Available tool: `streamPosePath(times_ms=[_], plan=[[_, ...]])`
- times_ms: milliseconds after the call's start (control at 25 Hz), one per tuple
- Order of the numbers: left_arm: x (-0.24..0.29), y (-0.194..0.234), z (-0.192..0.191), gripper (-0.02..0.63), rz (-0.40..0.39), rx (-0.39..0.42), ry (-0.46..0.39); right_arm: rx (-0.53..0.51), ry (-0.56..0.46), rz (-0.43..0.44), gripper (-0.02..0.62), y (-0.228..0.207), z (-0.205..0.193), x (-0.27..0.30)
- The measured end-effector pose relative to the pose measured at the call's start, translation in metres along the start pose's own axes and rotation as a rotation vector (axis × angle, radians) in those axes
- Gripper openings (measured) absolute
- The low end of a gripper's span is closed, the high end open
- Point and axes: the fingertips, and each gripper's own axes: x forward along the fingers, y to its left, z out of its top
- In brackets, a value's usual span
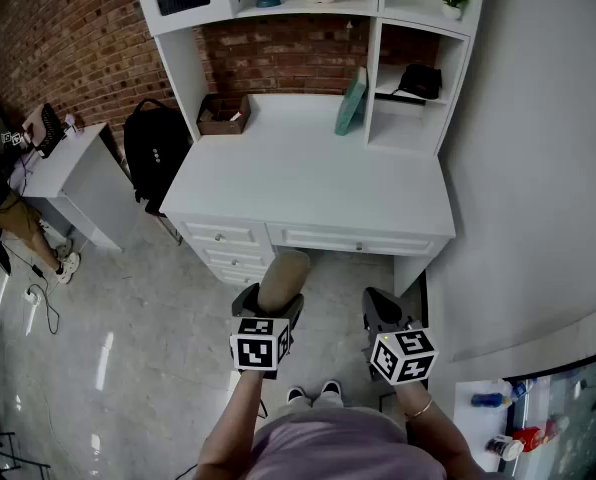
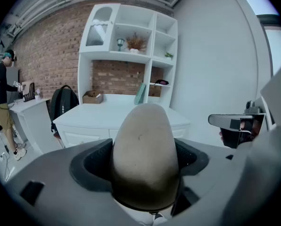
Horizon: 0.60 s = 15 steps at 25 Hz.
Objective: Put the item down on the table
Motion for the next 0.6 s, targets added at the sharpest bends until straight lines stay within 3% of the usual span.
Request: streamPosePath(times_ms=[600], plan=[[0.005, -0.026, 0.010, 0.390, 0.013, 0.010, -0.014, 0.034, -0.050, 0.031, 0.002, -0.021, 0.009, -0.012]])
